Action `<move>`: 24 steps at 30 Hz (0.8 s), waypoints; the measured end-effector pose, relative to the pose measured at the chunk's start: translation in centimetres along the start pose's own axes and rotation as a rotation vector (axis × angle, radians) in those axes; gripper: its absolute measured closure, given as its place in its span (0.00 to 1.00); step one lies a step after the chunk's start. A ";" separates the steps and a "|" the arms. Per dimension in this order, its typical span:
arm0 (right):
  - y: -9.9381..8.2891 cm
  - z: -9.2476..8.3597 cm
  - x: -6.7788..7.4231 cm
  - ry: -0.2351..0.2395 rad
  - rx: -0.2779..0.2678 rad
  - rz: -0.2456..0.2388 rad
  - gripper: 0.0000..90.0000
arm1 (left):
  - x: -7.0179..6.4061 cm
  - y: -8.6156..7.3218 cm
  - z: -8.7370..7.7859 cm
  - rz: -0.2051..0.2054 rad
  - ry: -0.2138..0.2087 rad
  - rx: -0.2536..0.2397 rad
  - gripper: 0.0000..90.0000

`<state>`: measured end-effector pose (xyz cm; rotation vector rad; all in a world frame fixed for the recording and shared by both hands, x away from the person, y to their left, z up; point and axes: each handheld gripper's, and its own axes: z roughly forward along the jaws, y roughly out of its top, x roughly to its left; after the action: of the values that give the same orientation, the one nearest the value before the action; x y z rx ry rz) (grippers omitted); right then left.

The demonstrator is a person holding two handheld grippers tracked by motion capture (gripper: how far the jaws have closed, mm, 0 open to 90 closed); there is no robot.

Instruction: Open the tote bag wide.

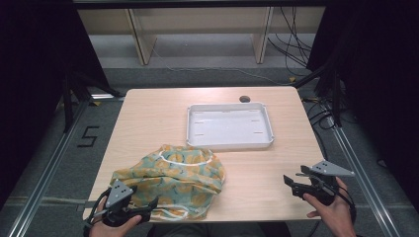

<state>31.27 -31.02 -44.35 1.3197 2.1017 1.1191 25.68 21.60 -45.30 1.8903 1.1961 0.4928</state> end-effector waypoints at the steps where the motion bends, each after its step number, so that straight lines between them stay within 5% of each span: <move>1: 0.0 0.0 0.1 0.000 0.002 0.002 0.29 | 0.0 0.0 0.0 0.004 -0.001 0.001 0.18; 4: 0.1 0.0 0.2 0.009 0.000 -0.013 0.27 | 0.0 0.0 0.0 0.003 -0.004 -0.002 0.18; 5: 0.1 0.0 0.5 0.010 0.011 0.016 0.26 | 0.0 0.0 0.0 0.003 -0.003 0.000 0.18; 7: 0.3 0.3 0.3 0.028 -0.009 -0.032 0.24 | 0.0 0.0 -0.1 0.007 -0.003 0.001 0.18; 24: 1.9 1.4 2.4 0.120 -0.043 -0.095 0.21 | 0.0 0.0 -0.1 -0.002 0.002 0.002 0.19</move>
<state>32.16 -27.93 -43.49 1.1471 2.1875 1.2229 25.57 21.61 -45.27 1.8909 1.1998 0.4931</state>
